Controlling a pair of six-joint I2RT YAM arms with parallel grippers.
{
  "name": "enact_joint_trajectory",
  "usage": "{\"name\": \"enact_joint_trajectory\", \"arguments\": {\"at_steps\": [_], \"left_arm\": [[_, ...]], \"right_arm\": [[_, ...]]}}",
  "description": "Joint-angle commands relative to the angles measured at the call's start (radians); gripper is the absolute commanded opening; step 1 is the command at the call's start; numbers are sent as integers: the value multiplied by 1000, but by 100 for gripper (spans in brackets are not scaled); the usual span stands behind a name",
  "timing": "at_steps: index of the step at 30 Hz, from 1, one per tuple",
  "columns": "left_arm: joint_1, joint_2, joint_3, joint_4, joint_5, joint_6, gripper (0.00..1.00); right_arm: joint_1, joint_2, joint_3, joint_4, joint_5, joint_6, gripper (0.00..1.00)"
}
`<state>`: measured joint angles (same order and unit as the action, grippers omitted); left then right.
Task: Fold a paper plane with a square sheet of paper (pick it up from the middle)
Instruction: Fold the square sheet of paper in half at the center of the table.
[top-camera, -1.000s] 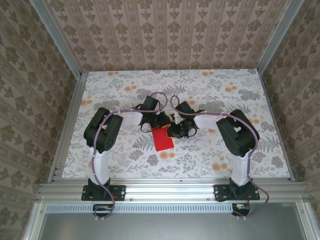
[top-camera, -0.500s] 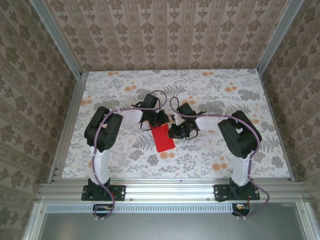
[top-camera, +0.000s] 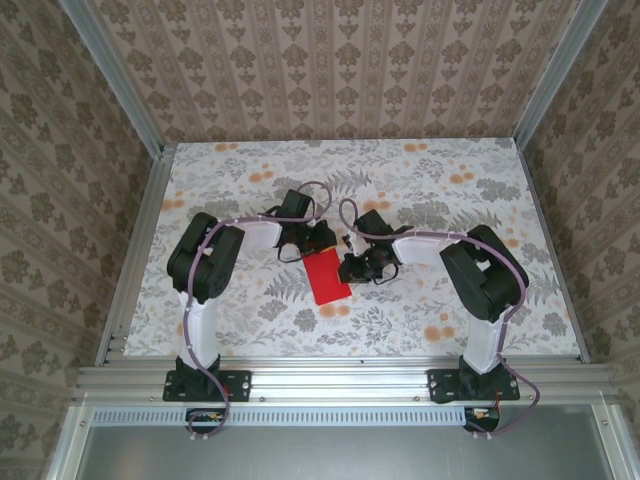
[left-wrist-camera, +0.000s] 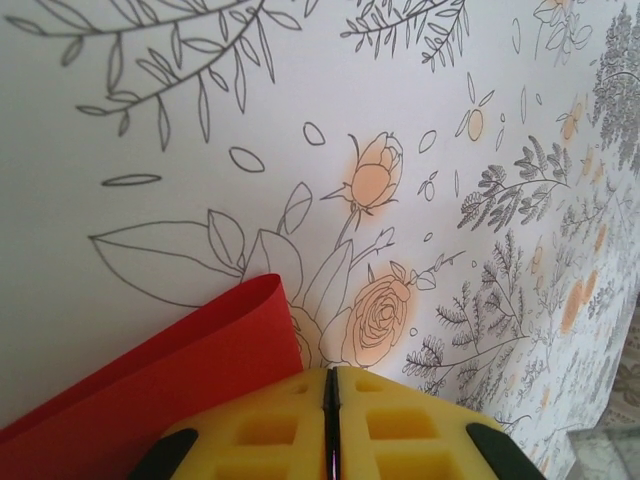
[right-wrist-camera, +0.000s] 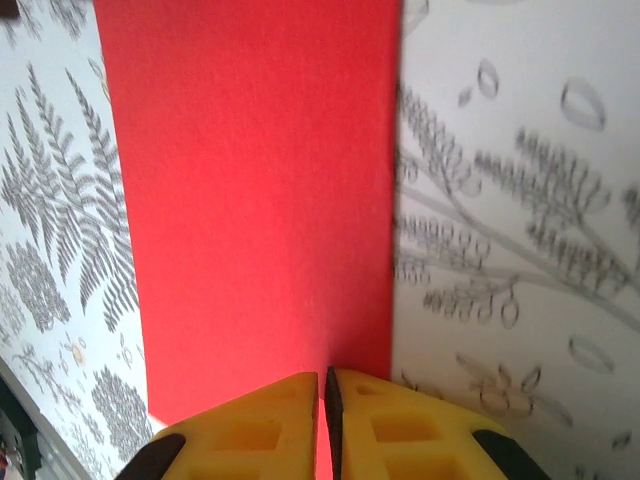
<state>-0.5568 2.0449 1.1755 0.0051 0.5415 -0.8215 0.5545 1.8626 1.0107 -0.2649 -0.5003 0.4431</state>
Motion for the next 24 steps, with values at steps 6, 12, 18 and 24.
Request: {"name": "enact_joint_trajectory", "arguments": {"at_steps": [6,12,18,24], "left_arm": [[37,57,-61,-7,-111,54,11],[37,58,-64,8,-90,62,12],[29,50,-46,13,-60,70,13],[12,41,0,-11,-51,74,14]], "right_arm": [[21,-46,-146,-182,17,20,14],[18,-142,-181,-171,9,46,14],[19,-205,-84,-123,42,69,17],[20,-120,-11,24,40,161,18]]}}
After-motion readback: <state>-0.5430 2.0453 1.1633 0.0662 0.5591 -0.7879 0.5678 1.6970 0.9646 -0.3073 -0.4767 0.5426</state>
